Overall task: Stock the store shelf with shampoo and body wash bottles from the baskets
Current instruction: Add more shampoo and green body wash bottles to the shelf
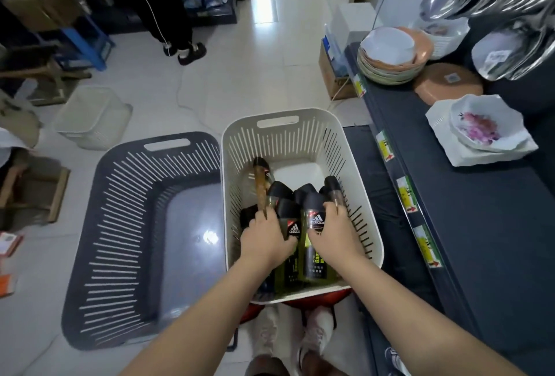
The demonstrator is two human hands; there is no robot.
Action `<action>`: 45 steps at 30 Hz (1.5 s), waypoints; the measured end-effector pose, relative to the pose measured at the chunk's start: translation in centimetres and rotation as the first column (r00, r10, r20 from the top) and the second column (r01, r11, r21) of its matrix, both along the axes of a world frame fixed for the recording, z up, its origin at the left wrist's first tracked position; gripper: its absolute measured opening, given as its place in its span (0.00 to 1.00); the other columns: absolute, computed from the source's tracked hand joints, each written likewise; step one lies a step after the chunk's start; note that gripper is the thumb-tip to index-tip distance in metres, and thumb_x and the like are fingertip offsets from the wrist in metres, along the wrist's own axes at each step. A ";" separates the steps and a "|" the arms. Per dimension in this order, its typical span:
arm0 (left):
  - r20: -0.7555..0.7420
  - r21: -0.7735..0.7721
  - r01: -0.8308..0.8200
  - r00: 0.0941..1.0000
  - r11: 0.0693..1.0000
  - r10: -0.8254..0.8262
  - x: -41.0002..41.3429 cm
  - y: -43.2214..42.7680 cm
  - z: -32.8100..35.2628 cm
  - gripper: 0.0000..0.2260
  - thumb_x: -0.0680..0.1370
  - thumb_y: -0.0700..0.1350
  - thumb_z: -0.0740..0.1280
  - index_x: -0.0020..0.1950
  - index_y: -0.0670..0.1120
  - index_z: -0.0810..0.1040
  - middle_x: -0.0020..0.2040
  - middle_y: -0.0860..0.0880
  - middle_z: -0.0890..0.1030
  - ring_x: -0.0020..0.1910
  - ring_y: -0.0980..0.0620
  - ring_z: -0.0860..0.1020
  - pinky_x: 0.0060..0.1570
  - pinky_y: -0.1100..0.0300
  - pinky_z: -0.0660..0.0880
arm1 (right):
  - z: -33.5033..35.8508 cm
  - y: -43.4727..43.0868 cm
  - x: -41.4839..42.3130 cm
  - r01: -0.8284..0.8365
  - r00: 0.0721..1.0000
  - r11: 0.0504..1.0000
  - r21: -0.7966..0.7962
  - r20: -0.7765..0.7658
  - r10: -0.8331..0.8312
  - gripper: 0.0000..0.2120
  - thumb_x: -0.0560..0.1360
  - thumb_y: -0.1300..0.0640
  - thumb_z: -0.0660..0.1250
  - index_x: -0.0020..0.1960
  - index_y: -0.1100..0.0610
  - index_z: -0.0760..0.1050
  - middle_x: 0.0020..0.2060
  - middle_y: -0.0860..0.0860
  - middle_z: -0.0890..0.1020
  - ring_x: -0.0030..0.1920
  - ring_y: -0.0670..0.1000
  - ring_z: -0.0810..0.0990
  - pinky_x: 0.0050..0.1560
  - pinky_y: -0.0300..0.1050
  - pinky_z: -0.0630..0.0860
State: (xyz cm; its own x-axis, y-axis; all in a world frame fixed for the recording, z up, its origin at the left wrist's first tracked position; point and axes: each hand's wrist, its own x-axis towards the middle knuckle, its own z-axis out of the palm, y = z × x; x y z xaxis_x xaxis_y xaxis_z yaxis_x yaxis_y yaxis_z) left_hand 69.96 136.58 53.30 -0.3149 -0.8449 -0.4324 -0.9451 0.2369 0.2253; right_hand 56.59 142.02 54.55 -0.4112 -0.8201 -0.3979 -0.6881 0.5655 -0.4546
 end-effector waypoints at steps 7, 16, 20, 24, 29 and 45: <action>0.055 -0.033 0.074 0.996 0.997 -0.072 -1.3 0.7 -0.7 0.36 0.75 0.55 0.65 0.74 0.37 0.55 0.67 0.42 0.68 0.64 0.44 0.71 0.58 0.51 0.70 | -0.7 -1.4 2.0 0.052 0.998 0.988 0.148 -0.038 -0.047 0.46 0.75 0.50 0.69 0.77 0.64 0.42 0.73 0.62 0.52 0.65 0.60 0.72 0.59 0.47 0.73; 0.255 -0.082 0.109 0.963 0.991 -0.085 -2.4 1.6 -3.3 0.59 0.72 0.63 0.69 0.70 0.30 0.27 0.66 0.40 0.64 0.62 0.44 0.71 0.51 0.49 0.78 | -1.9 -2.6 2.1 0.060 0.980 0.963 0.264 -0.199 -0.006 0.53 0.72 0.52 0.73 0.78 0.61 0.37 0.75 0.60 0.50 0.65 0.60 0.70 0.54 0.49 0.76; 0.220 -0.160 0.113 0.973 0.981 -0.076 -2.4 1.3 -4.3 0.54 0.77 0.56 0.65 0.63 0.30 0.20 0.64 0.40 0.68 0.57 0.45 0.74 0.47 0.48 0.81 | -2.0 -2.9 2.0 0.067 0.980 0.957 0.282 -0.199 -0.010 0.53 0.71 0.53 0.73 0.78 0.58 0.35 0.73 0.61 0.55 0.65 0.61 0.71 0.54 0.50 0.76; 0.142 -0.085 0.046 0.989 0.995 -0.034 -2.1 1.3 -3.0 0.56 0.74 0.55 0.69 0.70 0.38 0.22 0.65 0.41 0.67 0.59 0.43 0.72 0.47 0.48 0.79 | -1.7 -2.5 1.2 0.084 0.995 0.955 0.284 -0.082 -0.063 0.55 0.69 0.50 0.75 0.79 0.53 0.38 0.74 0.60 0.55 0.66 0.60 0.71 0.57 0.51 0.74; -0.072 0.082 -0.076 0.994 0.994 0.082 0.1 0.3 -1.3 0.54 0.69 0.50 0.74 0.78 0.48 0.35 0.67 0.41 0.66 0.58 0.40 0.75 0.46 0.51 0.75 | -1.4 -1.4 0.4 0.243 0.963 0.961 0.132 0.086 -0.256 0.57 0.63 0.50 0.79 0.79 0.50 0.44 0.76 0.54 0.60 0.72 0.58 0.65 0.66 0.56 0.70; -0.716 0.007 0.063 0.697 0.998 -0.039 -2.3 -4.3 9.5 0.41 0.63 0.44 0.80 0.70 0.50 0.62 0.54 0.51 0.75 0.51 0.51 0.76 0.51 0.54 0.75 | 11.9 3.0 -0.4 0.435 0.859 0.818 -0.377 -0.100 -0.503 0.44 0.64 0.40 0.74 0.74 0.51 0.60 0.66 0.50 0.72 0.62 0.55 0.76 0.56 0.50 0.75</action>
State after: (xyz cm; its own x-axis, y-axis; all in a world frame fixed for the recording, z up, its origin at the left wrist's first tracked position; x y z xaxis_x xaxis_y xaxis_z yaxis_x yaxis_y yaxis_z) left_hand 67.61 132.24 62.80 -0.5816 -0.8093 -0.0824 -0.4826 0.2617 0.8358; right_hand 56.24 145.00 66.48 -0.8177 -0.5754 -0.0159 -0.4681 0.6809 -0.5633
